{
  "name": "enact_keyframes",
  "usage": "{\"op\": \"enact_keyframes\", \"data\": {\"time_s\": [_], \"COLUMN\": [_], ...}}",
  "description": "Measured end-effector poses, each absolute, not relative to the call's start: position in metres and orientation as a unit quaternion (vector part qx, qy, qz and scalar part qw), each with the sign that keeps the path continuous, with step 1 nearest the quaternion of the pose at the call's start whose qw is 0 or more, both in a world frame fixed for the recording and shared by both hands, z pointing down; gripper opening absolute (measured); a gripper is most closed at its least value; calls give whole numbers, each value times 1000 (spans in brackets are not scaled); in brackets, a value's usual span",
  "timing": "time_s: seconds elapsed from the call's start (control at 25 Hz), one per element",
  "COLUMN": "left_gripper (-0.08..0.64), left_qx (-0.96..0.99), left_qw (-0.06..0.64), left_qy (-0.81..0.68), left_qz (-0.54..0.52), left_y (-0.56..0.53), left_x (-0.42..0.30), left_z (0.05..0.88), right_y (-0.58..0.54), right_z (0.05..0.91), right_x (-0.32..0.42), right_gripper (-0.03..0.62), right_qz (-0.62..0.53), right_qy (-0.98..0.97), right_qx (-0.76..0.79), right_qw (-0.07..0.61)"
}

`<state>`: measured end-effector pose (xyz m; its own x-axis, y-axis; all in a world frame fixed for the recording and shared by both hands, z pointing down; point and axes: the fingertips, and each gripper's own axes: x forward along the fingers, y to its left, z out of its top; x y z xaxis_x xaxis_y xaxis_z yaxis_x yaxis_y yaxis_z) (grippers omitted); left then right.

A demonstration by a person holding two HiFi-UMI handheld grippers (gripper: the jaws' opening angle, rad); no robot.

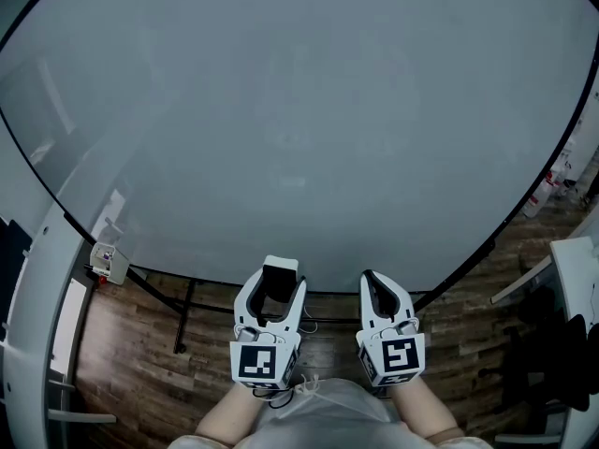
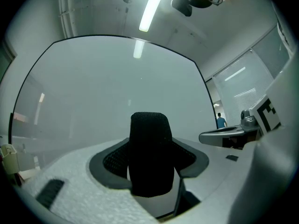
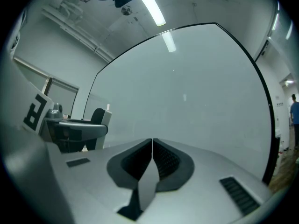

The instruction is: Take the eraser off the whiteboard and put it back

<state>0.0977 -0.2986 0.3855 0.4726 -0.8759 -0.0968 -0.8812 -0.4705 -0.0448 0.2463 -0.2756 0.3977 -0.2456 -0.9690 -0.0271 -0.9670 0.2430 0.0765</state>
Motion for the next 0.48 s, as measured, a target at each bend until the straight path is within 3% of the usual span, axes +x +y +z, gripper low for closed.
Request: {"op": "enact_keyframes", "data": {"time_s": [0.48], "left_gripper": [262], "left_qx": [-867], "left_qw": [27], "left_qy": [497], "left_qz": [39], "left_y": [-303], "left_x": [93], "left_z": [395], "right_y": [-279], "right_z": [395], "right_x": [239], "right_gripper": [28], "right_qz": [-43], "right_qy": [-785], "right_qx": [618], "right_qw": [10]}}
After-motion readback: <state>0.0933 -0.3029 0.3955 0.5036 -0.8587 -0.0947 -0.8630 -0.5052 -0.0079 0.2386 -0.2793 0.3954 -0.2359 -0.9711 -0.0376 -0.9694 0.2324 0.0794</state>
